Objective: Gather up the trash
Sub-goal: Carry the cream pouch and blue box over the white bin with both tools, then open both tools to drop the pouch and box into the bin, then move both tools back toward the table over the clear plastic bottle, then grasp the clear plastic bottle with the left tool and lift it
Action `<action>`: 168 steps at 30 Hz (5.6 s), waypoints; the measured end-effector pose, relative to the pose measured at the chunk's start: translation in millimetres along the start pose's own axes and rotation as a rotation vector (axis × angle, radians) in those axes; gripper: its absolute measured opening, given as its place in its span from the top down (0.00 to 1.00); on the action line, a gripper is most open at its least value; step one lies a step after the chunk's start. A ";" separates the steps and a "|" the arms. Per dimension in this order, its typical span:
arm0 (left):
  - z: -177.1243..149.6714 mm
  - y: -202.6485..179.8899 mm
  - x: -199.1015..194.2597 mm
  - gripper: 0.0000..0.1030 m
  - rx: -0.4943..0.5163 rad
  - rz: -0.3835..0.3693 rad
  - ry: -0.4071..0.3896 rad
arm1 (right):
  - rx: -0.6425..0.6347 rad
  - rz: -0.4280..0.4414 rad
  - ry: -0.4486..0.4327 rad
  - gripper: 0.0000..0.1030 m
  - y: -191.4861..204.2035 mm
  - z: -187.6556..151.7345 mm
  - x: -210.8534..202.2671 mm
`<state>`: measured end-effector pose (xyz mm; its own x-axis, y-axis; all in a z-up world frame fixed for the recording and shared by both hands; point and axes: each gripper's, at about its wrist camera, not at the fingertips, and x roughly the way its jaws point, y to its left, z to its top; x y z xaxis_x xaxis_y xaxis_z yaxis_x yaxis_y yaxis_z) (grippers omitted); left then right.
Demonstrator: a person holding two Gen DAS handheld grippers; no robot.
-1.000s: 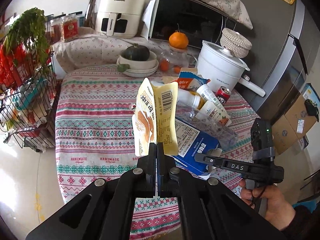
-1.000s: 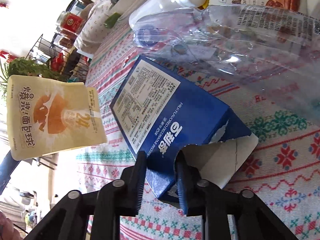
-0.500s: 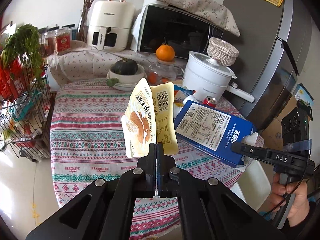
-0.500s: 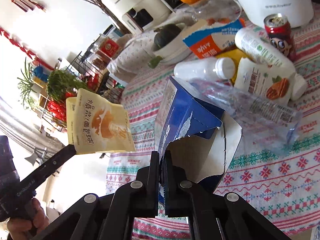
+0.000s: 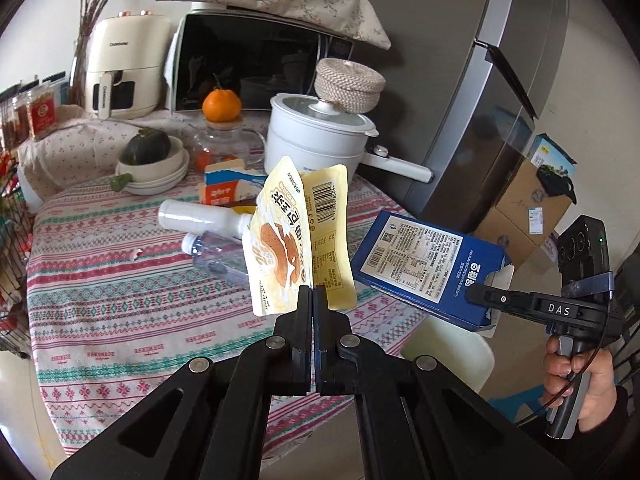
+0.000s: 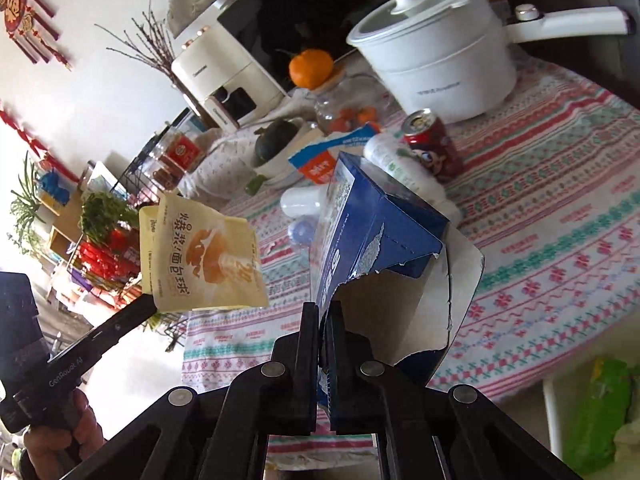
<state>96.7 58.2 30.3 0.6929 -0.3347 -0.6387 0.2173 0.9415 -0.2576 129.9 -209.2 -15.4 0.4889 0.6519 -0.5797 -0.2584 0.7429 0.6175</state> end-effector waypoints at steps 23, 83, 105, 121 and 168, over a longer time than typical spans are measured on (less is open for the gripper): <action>-42.4 -185.0 105.9 1.00 0.272 -0.249 0.169 | 0.213 -0.372 -0.090 0.97 -126.6 -31.5 -124.8; -99.9 -182.1 181.5 0.26 0.331 -0.067 0.385 | 0.361 -0.542 0.071 0.44 -180.1 -52.4 -108.7; -43.2 -28.8 136.1 0.19 -0.004 0.153 0.326 | 0.179 -0.519 0.084 0.26 -111.7 -20.8 -53.9; 2.6 72.9 194.0 0.19 -0.477 0.242 0.305 | -0.066 -0.520 0.136 0.22 -54.5 34.7 21.5; -10.3 123.0 100.7 0.37 -0.291 0.229 0.338 | 0.050 -0.208 0.207 0.33 -32.5 32.9 144.4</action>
<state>186.2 139.9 -73.2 0.4287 -0.1605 -0.8891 -0.1486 0.9582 -0.2446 236.3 -144.3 -101.7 0.3453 0.5078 -0.7893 -0.1265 0.8585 0.4970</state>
